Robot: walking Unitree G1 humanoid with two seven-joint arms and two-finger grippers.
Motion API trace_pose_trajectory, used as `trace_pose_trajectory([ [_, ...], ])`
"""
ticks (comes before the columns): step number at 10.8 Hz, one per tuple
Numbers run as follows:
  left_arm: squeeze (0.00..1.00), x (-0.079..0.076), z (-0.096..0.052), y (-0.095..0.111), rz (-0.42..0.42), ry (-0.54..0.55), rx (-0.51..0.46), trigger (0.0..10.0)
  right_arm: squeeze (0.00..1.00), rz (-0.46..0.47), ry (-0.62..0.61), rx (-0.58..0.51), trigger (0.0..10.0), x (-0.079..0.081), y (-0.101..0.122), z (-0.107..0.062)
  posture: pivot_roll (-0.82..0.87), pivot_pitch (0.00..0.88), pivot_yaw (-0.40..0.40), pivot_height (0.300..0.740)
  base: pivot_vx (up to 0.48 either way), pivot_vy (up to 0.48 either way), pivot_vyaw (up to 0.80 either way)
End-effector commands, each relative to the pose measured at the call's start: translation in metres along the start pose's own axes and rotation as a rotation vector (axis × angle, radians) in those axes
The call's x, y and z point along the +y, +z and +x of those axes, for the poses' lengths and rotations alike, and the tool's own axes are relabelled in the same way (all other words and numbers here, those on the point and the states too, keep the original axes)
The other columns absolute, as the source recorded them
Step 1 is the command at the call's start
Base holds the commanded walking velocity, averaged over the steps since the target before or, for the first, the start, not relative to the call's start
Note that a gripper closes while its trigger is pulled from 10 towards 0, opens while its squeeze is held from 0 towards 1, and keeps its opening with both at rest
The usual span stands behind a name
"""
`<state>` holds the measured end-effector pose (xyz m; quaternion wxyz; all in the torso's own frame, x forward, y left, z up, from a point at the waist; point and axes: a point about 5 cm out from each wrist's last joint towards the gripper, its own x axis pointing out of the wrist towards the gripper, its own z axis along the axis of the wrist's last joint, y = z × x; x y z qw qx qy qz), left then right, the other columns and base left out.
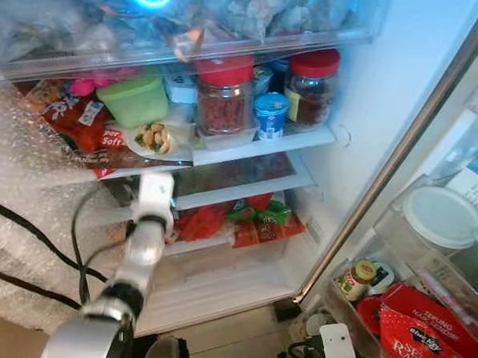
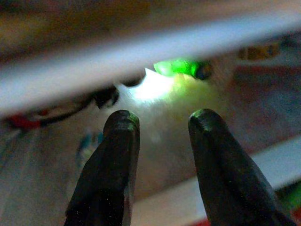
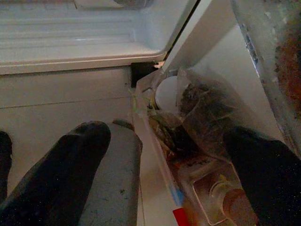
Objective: Restocking fridge
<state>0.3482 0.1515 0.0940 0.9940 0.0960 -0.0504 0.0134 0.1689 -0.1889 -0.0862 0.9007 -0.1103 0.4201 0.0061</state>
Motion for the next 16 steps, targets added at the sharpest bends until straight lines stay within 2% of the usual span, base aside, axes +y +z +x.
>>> trace_pose_trajectory([
  [1,0.00,-0.005,-0.007,-0.007,0.029,-0.053,0.009,10.0,0.00,-0.008,0.027,0.101,10.0,0.008,-0.026,-0.007,-0.11,0.057,0.026,0.639,0.000,0.000,0.00],
  [2,0.00,-0.007,-0.025,-0.023,0.039,-0.077,0.030,10.0,0.00,-0.006,0.029,0.103,10.0,0.008,-0.025,-0.007,-0.11,0.056,0.031,0.639,0.000,0.000,0.00],
  [4,0.00,-0.001,-0.046,-0.036,0.012,-0.056,0.039,10.0,0.00,-0.004,0.028,0.104,10.0,0.008,-0.025,-0.007,-0.10,0.057,0.031,0.639,0.000,0.000,0.00],
  [6,0.00,0.003,-0.050,-0.038,-0.004,-0.022,0.046,10.0,0.00,-0.006,0.031,0.105,10.0,0.008,-0.024,-0.006,-0.10,0.053,0.033,0.639,0.000,0.000,0.00],
  [8,0.00,-0.003,-0.052,-0.036,-0.010,-0.041,0.043,10.0,0.00,-0.004,0.028,0.105,10.0,0.008,-0.023,-0.006,-0.10,0.049,0.036,0.639,0.000,0.000,0.00],
  [16,0.00,-0.001,-0.057,-0.040,0.000,-0.049,0.066,10.0,0.00,0.000,0.036,0.109,10.0,0.010,-0.022,-0.006,-0.11,0.008,0.052,0.639,-0.273,0.000,0.00],
])
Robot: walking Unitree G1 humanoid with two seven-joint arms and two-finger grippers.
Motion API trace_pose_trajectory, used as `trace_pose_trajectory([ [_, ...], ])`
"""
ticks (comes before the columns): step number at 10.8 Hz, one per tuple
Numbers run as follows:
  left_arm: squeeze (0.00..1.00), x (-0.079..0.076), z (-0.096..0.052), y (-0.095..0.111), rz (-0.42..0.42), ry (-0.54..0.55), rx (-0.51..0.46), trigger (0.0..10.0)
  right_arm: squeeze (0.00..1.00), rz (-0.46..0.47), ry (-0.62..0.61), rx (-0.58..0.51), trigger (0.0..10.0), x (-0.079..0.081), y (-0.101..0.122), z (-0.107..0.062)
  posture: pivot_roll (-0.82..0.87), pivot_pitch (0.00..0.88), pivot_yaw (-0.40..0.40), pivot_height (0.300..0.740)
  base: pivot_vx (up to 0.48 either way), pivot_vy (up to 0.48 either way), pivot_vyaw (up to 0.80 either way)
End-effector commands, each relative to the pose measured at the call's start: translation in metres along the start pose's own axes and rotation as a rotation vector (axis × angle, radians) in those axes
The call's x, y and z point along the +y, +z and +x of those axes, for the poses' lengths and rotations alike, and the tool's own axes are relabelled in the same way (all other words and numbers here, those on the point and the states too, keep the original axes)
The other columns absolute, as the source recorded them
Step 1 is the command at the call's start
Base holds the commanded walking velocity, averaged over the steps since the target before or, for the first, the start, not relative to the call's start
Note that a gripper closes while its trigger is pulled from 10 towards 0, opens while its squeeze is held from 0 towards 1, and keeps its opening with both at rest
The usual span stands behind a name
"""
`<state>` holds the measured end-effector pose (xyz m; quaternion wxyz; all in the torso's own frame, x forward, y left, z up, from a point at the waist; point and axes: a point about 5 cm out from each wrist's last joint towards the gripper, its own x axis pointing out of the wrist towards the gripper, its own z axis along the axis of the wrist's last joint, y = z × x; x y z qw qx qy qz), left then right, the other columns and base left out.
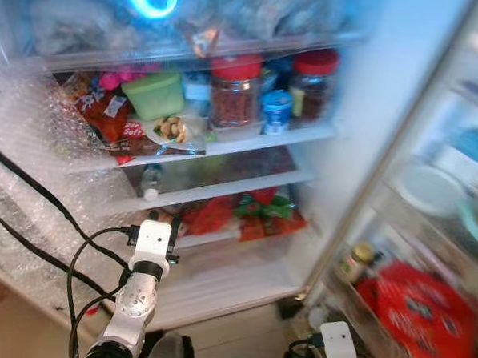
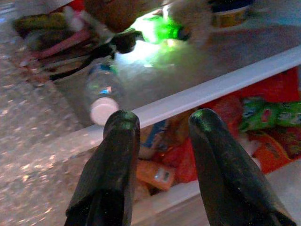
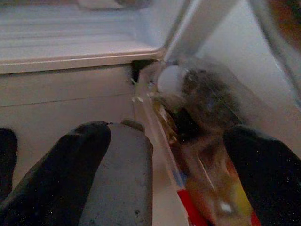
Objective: Restocking fridge
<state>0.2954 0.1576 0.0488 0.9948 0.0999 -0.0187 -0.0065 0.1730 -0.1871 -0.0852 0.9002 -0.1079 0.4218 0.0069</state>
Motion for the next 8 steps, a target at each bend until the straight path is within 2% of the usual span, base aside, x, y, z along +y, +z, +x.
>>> trace_pose_trajectory([
  [1,0.00,0.000,-0.001,-0.001,-0.006,-0.003,0.010,10.0,0.00,-0.003,0.032,0.106,10.0,0.009,-0.026,-0.007,-0.11,0.005,0.053,0.639,-0.281,0.000,0.00],
  [7,0.00,0.007,-0.007,-0.008,0.000,0.019,0.045,10.0,0.00,0.003,0.031,0.126,10.0,0.006,-0.032,-0.009,-0.10,0.010,0.053,0.639,-0.278,0.000,0.00],
  [8,0.00,0.012,-0.011,-0.016,-0.012,0.038,0.094,10.0,0.00,-0.001,0.034,0.129,10.0,0.006,-0.032,-0.009,-0.09,0.013,0.050,0.639,-0.277,0.000,0.00],
])
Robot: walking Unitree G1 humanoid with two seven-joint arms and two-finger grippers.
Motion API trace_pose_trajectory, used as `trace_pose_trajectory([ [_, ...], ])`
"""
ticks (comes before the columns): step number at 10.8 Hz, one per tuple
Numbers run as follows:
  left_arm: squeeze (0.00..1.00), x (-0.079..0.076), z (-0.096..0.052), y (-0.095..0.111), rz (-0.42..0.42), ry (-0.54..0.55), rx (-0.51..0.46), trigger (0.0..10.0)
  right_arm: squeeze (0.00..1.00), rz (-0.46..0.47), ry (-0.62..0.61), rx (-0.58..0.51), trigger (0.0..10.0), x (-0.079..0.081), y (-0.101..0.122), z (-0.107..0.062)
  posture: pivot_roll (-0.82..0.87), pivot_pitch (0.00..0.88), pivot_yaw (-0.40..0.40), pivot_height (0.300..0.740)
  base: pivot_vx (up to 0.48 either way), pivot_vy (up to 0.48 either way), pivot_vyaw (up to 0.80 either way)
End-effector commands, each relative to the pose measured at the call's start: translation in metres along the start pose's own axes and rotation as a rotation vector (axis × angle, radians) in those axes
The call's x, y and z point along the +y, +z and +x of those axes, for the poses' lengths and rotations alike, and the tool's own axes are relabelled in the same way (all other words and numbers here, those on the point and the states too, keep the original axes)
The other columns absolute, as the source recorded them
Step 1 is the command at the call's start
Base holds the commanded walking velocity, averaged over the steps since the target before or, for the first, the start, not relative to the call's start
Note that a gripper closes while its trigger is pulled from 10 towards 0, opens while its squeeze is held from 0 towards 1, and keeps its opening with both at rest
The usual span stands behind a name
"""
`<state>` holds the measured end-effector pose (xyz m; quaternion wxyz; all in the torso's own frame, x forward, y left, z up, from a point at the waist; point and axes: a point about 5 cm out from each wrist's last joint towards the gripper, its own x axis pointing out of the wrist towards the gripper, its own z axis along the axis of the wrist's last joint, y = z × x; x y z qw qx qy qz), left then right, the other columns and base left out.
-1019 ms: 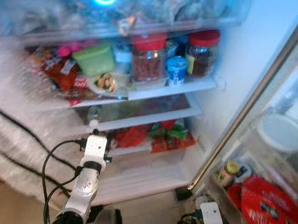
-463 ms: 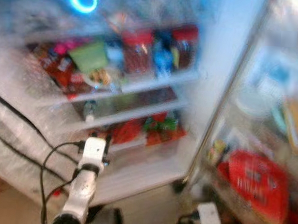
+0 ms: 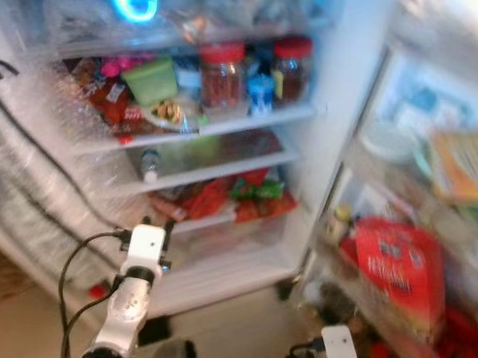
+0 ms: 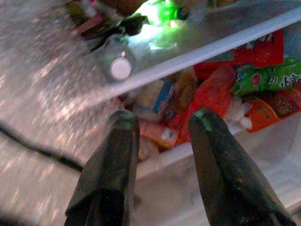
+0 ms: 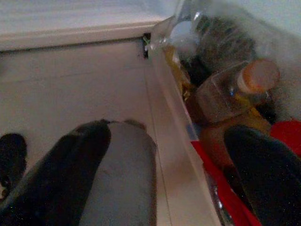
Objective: Restocking fridge
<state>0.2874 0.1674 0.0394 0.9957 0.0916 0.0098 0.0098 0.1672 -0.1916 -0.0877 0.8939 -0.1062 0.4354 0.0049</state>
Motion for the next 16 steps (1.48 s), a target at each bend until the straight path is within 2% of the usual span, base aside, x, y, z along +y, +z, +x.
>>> trace_pose_trajectory([
  [1,0.00,0.008,-0.004,-0.010,-0.011,0.022,0.054,10.0,0.00,-0.008,0.035,0.099,10.0,0.010,-0.025,-0.007,-0.09,0.014,0.049,0.639,-0.285,0.000,0.00],
  [5,0.00,0.021,-0.015,-0.032,-0.035,0.065,0.182,10.0,0.00,-0.006,0.034,0.106,10.0,0.010,-0.026,-0.007,-0.09,0.026,0.045,0.639,-0.238,0.000,0.00],
  [7,0.00,0.037,-0.025,-0.054,-0.062,0.135,0.334,10.0,0.00,-0.005,0.037,0.107,10.0,0.011,-0.026,-0.007,-0.09,0.030,0.044,0.639,0.000,0.000,0.00],
  [10,0.00,0.052,-0.058,-0.092,-0.003,0.117,0.588,10.0,0.00,-0.003,0.041,0.111,10.0,0.012,-0.026,-0.007,-0.09,0.033,0.045,0.639,0.000,0.000,0.00],
  [11,0.00,0.055,-0.069,-0.101,-0.006,0.130,0.650,10.0,0.00,0.001,0.042,0.112,10.0,0.012,-0.027,-0.007,-0.09,0.035,0.045,0.639,0.000,0.480,0.00],
  [13,0.00,0.050,-0.077,-0.107,-0.010,0.121,0.684,10.0,0.00,0.006,0.051,0.118,10.0,0.012,-0.028,-0.007,-0.09,0.035,0.043,0.639,0.000,0.420,0.00],
  [16,0.00,0.043,-0.078,-0.108,-0.016,0.105,0.691,10.0,0.00,0.005,0.055,0.120,10.0,0.013,-0.029,-0.008,-0.09,0.036,0.044,0.639,0.000,0.359,0.00],
])
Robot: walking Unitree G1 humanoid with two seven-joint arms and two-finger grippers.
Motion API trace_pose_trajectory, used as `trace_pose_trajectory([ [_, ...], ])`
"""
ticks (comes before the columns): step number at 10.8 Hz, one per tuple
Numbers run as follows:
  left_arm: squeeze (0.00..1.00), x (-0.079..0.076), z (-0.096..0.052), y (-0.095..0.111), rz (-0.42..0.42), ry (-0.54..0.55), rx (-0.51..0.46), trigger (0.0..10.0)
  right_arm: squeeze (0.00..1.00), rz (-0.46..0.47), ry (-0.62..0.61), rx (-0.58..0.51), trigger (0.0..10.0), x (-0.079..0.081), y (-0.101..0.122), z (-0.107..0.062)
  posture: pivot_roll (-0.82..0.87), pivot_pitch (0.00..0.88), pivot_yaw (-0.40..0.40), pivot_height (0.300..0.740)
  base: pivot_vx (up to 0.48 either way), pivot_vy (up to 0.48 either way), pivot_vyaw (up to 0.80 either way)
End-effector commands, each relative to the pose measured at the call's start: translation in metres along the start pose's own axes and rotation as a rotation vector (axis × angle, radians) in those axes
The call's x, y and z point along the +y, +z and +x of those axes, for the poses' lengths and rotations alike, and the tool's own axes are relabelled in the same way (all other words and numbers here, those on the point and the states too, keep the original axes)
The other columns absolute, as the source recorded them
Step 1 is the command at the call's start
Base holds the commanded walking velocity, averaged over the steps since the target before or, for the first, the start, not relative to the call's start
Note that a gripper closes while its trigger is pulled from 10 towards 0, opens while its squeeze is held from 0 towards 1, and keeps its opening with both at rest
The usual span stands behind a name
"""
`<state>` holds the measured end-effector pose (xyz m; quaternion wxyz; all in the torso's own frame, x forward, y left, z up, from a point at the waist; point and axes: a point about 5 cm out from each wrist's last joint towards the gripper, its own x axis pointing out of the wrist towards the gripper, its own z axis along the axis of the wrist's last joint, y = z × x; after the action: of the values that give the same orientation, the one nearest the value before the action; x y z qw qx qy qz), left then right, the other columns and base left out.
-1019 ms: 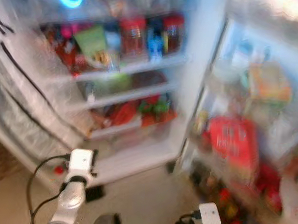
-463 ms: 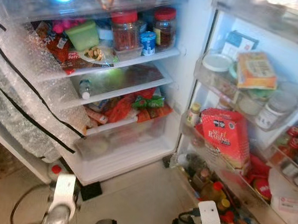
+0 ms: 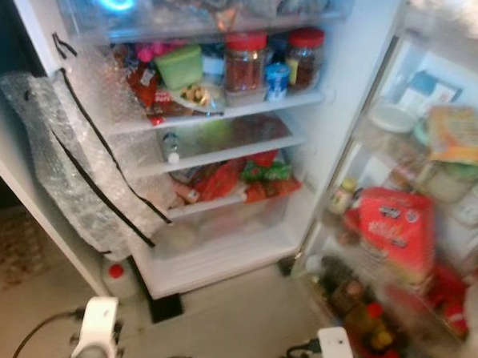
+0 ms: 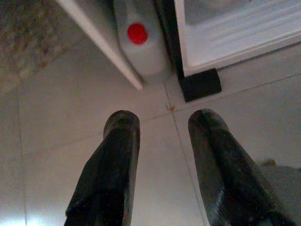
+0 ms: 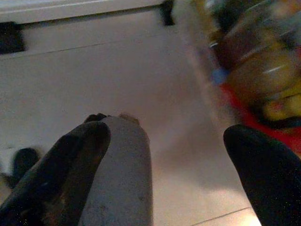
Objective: Restocking fridge
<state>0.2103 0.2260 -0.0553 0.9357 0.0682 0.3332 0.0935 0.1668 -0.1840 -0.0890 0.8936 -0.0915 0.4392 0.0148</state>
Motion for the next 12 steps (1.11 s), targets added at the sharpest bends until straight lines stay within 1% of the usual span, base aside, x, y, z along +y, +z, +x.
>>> trace_pose_trajectory([
  [1,0.00,0.0005,-0.0011,-0.0036,0.019,-0.004,0.012,10.0,0.00,-0.011,0.025,0.119,10.0,0.0057,-0.0305,-0.0078,-0.09,0.036,0.047,0.639,0.000,0.360,0.00],
  [6,0.00,0.0007,-0.0005,-0.0026,0.028,-0.013,0.013,10.0,0.00,0.008,0.018,0.135,10.0,0.0042,-0.0332,-0.0085,-0.09,0.029,0.052,0.639,0.000,0.339,0.00],
  [8,0.00,0.0008,-0.0013,-0.0054,0.034,-0.018,0.023,10.0,0.00,0.040,0.008,0.144,10.0,0.0021,-0.0351,-0.0090,-0.09,0.017,0.057,0.639,0.000,0.308,0.00],
  [12,0.00,0.0048,-0.0029,-0.0097,0.048,-0.018,0.033,10.0,0.00,0.058,0.001,0.158,10.0,0.0005,-0.0385,-0.0101,-0.09,0.000,0.065,0.639,0.000,0.000,0.00],
])
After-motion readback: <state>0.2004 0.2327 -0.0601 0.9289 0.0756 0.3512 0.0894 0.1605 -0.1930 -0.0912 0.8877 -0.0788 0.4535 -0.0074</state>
